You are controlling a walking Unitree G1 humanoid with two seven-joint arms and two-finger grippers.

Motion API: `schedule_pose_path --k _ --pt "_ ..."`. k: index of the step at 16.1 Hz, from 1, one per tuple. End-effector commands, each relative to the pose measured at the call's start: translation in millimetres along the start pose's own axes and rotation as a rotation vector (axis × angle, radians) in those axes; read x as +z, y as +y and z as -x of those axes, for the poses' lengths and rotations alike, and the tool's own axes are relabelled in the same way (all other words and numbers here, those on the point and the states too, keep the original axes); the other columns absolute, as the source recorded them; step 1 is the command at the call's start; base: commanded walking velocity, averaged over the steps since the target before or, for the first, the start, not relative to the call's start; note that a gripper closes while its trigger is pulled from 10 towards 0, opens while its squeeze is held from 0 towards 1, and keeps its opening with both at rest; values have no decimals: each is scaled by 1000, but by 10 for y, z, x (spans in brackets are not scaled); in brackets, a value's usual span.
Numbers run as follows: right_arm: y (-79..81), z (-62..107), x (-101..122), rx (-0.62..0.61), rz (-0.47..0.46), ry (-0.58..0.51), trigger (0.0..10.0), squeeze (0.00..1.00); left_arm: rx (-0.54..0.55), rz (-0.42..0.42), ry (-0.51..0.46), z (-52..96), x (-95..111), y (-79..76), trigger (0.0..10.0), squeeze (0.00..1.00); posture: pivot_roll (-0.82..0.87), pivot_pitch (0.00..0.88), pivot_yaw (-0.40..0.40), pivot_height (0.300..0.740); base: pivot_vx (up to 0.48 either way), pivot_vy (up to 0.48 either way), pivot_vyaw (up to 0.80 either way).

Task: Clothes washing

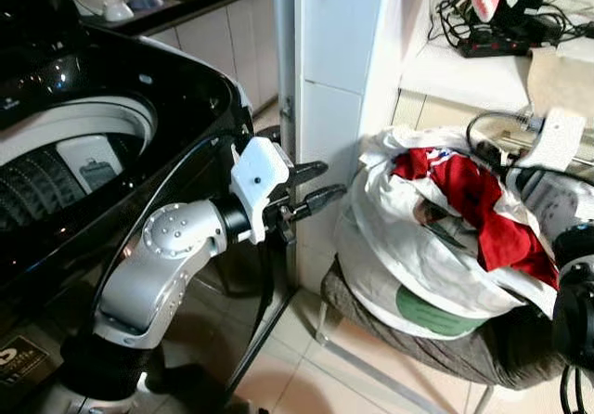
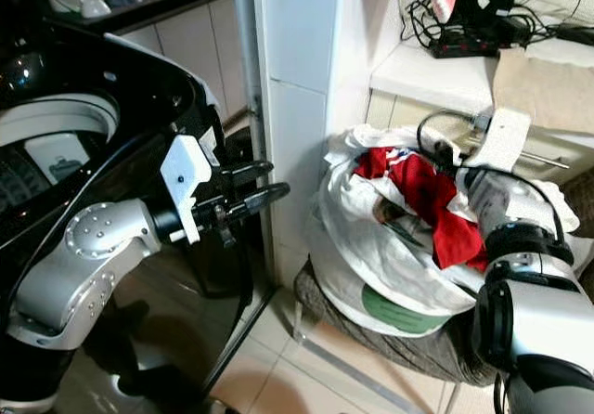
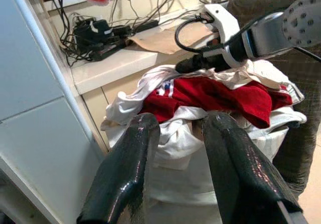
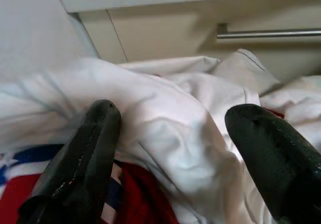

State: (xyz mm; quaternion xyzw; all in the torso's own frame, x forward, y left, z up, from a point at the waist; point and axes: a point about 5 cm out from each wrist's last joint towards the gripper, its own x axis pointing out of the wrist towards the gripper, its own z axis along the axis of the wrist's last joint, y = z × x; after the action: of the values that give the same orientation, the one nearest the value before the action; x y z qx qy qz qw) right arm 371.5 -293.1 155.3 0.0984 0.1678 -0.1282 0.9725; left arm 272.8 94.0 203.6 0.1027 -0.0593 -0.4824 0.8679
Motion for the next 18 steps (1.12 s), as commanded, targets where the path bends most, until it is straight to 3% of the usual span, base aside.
schedule_pose_path --k 1,5,8,9,13,18 --pt "21 -9 96 -28 43 -19 10000 0 19 -6 16 21 1 7 10000 0 -10 0 49 740 0 0 0" --pt "-90 -5 -27 -109 23 61 10000 0 14 -7 30 41 -3 -1 10000 0 -3 0 45 740 0 0 0" --pt "-103 -3 -70 -83 -76 76 1333 0 -79 -26 50 38 10 -91 10000 0 -2 0 46 740 0 0 0" --pt "-95 -5 -59 -67 -139 60 0 0 -87 -30 46 35 17 -101 10000 0 -2 0 47 740 0 0 0" --pt "-95 -5 -101 -45 -317 49 0 0 -77 -38 44 25 38 -80 10000 0 1 0 46 740 0 0 0" --pt "-96 -5 -135 -36 -357 54 0 0 -81 -42 49 32 48 -75 10000 0 6 0 45 740 0 0 0"
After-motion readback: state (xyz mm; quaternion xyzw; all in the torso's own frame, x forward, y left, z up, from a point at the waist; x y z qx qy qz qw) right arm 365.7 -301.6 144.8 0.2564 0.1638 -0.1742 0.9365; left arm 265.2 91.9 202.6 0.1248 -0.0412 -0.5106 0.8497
